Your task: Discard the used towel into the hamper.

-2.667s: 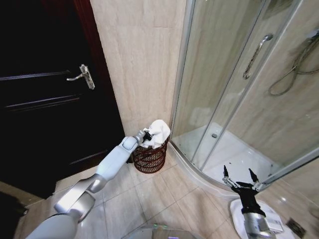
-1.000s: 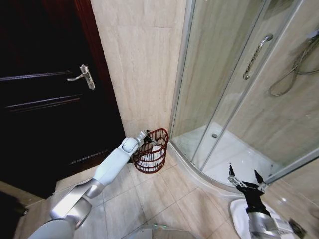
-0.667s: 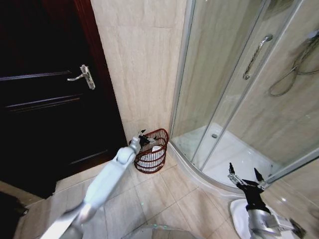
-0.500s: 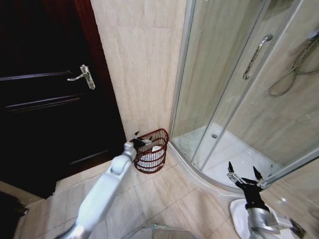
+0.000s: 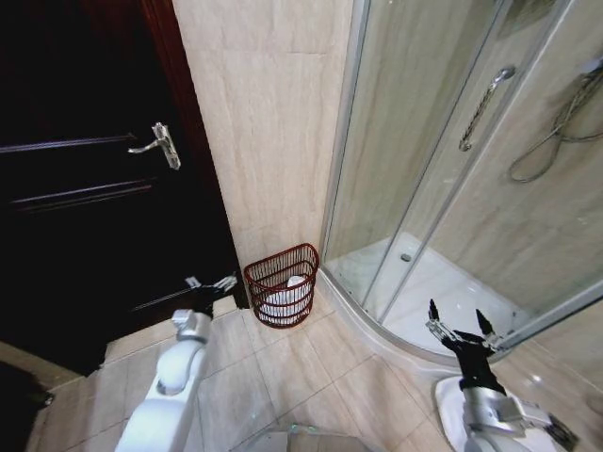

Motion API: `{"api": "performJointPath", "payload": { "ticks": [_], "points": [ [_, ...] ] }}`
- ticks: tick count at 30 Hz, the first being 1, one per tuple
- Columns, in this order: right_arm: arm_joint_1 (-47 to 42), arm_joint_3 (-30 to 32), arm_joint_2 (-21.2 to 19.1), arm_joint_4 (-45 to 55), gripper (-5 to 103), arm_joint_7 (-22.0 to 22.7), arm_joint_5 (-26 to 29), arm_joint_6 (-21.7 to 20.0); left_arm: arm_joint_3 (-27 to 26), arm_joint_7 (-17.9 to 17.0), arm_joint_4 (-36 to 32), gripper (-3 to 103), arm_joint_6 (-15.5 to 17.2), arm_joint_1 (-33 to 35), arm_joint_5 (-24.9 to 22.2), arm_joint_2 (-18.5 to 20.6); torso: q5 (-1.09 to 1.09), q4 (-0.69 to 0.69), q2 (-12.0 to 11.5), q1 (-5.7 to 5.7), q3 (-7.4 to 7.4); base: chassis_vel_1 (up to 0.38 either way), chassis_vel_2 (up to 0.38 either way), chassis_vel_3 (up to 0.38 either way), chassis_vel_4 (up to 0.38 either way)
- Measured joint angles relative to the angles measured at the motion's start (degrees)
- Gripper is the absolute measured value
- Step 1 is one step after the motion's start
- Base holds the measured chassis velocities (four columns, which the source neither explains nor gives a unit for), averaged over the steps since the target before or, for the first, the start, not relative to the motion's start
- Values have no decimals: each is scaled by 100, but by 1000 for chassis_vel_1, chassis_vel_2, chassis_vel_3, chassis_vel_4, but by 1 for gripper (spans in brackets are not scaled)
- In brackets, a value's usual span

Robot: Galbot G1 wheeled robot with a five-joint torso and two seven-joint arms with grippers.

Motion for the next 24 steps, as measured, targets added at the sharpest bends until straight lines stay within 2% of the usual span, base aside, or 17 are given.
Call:
{"api": "performJointPath", "payload": {
  "ticks": [24],
  "points": [
    [-100, -265, 78, 129, 100, -83, -366, -11, -76, 134, -236, 100, -153, 373, -41, 174, 0, 0, -1, 0, 1, 0, 0, 0, 0]
  ]
}}
